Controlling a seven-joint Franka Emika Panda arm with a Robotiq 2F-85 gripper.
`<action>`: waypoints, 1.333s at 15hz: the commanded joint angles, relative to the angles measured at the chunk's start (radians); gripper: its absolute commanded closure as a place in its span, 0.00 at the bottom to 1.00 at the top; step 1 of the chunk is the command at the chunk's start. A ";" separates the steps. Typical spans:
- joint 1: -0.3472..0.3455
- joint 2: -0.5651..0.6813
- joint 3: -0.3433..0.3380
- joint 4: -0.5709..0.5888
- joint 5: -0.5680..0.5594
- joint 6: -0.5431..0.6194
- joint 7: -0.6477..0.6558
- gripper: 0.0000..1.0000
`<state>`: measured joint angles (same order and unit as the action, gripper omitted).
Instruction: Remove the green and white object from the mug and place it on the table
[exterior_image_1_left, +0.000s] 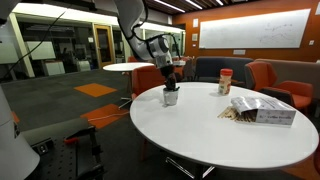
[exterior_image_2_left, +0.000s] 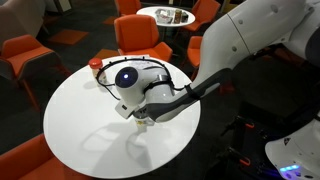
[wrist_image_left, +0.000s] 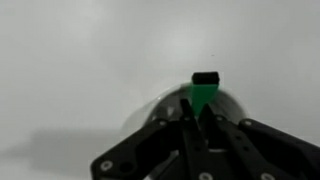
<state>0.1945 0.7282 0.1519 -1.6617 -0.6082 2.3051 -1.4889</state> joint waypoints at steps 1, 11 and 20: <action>0.006 -0.030 -0.004 -0.013 -0.005 -0.009 -0.007 1.00; -0.062 -0.334 0.030 -0.223 0.148 -0.110 0.002 1.00; -0.265 -0.352 -0.028 -0.450 0.309 -0.022 -0.250 1.00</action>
<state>-0.0442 0.3693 0.1358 -2.0728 -0.3265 2.2188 -1.6837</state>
